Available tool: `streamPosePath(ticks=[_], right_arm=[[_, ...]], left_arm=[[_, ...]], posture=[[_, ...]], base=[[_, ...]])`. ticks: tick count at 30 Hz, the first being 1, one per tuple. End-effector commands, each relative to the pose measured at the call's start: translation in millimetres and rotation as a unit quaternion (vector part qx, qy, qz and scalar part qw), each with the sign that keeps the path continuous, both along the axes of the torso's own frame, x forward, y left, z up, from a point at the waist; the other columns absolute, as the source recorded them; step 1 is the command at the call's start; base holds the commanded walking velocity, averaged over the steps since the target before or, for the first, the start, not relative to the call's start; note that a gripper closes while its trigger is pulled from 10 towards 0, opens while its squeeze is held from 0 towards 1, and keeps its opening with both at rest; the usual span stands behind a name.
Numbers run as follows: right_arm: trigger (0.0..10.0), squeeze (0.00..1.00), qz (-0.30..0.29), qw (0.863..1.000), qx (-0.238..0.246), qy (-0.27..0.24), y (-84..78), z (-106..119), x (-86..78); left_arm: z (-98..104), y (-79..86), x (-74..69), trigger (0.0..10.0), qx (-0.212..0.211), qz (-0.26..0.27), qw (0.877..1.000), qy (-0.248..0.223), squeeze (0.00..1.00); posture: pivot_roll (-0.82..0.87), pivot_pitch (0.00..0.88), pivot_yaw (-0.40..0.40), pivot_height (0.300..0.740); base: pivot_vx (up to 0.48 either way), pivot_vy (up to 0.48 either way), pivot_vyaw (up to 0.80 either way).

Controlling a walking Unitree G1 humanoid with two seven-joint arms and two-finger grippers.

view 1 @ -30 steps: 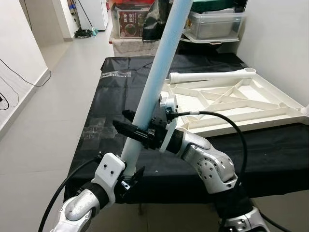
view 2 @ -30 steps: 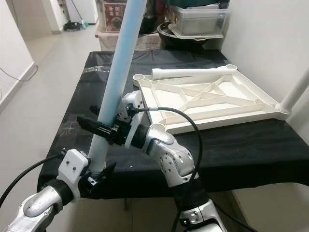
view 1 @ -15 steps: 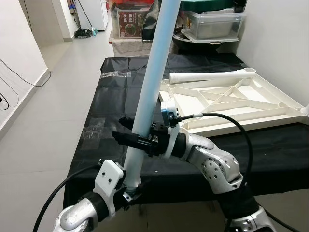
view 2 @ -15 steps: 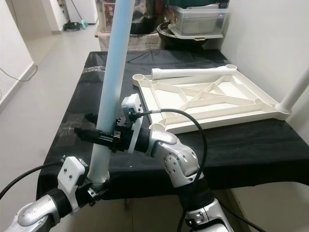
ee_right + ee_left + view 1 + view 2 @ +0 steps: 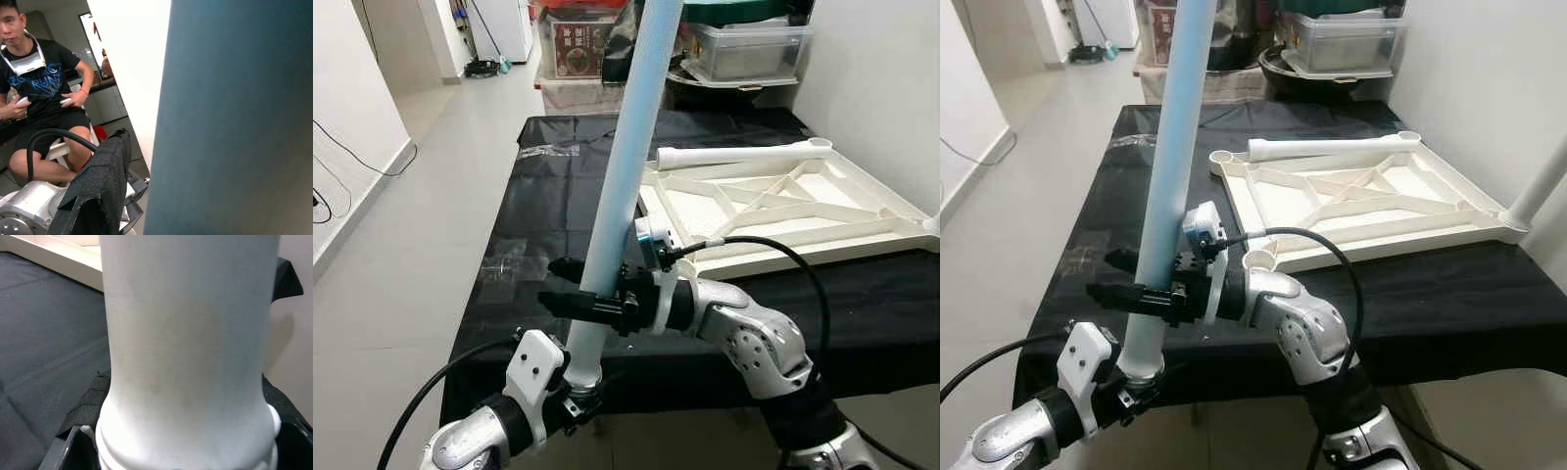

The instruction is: Building children table

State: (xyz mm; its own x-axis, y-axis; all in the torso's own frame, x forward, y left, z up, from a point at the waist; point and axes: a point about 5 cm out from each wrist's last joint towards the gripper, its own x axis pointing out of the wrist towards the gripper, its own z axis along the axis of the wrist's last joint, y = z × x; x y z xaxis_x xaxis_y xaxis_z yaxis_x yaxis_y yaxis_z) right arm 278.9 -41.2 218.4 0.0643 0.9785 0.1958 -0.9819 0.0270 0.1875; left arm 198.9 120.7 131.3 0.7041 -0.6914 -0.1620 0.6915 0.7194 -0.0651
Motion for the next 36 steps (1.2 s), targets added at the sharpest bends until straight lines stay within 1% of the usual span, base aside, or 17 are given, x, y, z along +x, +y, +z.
streamPosePath(ticks=[1, 8, 9, 10, 22, 26, 27, 28, 29, 30, 31, 34, 36], right_arm=[[10.0, 0.00, 0.031, 1.000, -0.002, -0.001, 6.9, 0, -8.3], [10.0, 0.00, 0.036, 0.999, -0.001, 0.001, 8.0, 0, -9.7], [5.6, 0.00, 0.037, 0.999, -0.001, 0.001, 8.2, 0, -10.0], [0.0, 0.00, 0.039, 0.999, 0.000, 0.003, 8.5, 0, -10.5], [0.0, 0.00, 0.042, 0.999, 0.000, 0.007, 8.5, 0, -11.7], [0.0, 0.00, 0.039, 0.999, 0.001, 0.009, 8.2, 0, -10.9], [0.0, 0.00, 0.037, 0.999, 0.002, 0.010, 7.9, 0, -10.0], [0.0, 0.00, 0.037, 0.999, 0.002, 0.010, 7.9, 0, -10.0], [0.0, 0.00, 0.031, 0.999, 0.004, 0.010, 7.1, 1, -7.9], [0.0, 0.00, 0.019, 1.000, 0.009, 0.009, 4.6, 4, -2.9], [0.0, 0.00, 0.019, 1.000, 0.009, 0.009, 4.6, 4, -2.9], [0.0, 0.00, -0.031, 0.999, 0.018, 0.001, -7.2, 12, 16.0], [0.0, 0.00, -0.031, 0.999, 0.018, 0.001, -7.2, 12, 16.0]], left_arm=[[1, -3.7, -4.4, 10.0, 0.006, -0.021, 1.000, 0.002, 0.00], [1, -4.5, -4.5, 10.0, 0.008, -0.023, 1.000, 0.001, 0.00], [1, -4.6, -4.6, 10.0, 0.008, -0.023, 1.000, 0.001, 0.00], [1, -4.6, -4.7, 10.0, 0.008, -0.024, 1.000, 0.001, 0.00], [0, -3.0, -3.4, 10.0, 0.013, -0.018, 1.000, 0.002, 0.00], [-3, -2.1, -2.8, 10.0, 0.019, -0.008, 1.000, 0.013, 0.00], [-5, -1.6, -2.7, 10.0, 0.018, -0.003, 1.000, 0.019, 0.11], [-5, -1.6, -2.7, 10.0, 0.018, -0.003, 1.000, 0.019, 0.11], [-6, -0.4, -2.1, 10.0, 0.022, 0.007, 1.000, 0.019, 1.00], [-5, 1.4, -0.8, 10.0, 0.027, 0.021, 0.999, 0.010, 1.00], [-5, 1.4, -0.8, 10.0, 0.027, 0.021, 0.999, 0.010, 1.00], [-1, 1.4, -1.6, 10.0, 0.013, 0.034, 0.999, -0.001, 1.00], [-1, 1.4, -1.6, 10.0, 0.013, 0.034, 0.999, -0.001, 1.00]], posture=[[0.11, 0.057, -0.011, 0.740], [0.10, 0.055, -0.011, 0.740], [0.10, 0.055, -0.011, 0.740], [0.10, 0.055, -0.011, 0.740], [0.10, 0.055, -0.011, 0.740], [0.10, 0.055, -0.011, 0.740], [0.10, 0.047, -0.012, 0.740], [0.10, 0.047, -0.012, 0.740], [0.10, 0.047, -0.012, 0.740], [0.10, 0.043, -0.012, 0.740], [0.10, 0.043, -0.012, 0.740], [0.10, 0.037, -0.011, 0.740], [0.10, 0.037, -0.011, 0.740]], base=[[0.000, 0.000, 0.00], [0.000, 0.000, 0.00], [0.000, 0.000, 0.00], [0.000, 0.000, 0.00], [0.000, 0.000, 0.00], [0.000, 0.000, 0.00], [0.000, 0.000, 0.00], [0.000, 0.000, 0.00], [0.000, 0.000, 0.00], [0.000, 0.000, 0.00], [0.000, 0.000, 0.00], [0.000, 0.000, 0.00], [0.000, 0.000, 0.00]])
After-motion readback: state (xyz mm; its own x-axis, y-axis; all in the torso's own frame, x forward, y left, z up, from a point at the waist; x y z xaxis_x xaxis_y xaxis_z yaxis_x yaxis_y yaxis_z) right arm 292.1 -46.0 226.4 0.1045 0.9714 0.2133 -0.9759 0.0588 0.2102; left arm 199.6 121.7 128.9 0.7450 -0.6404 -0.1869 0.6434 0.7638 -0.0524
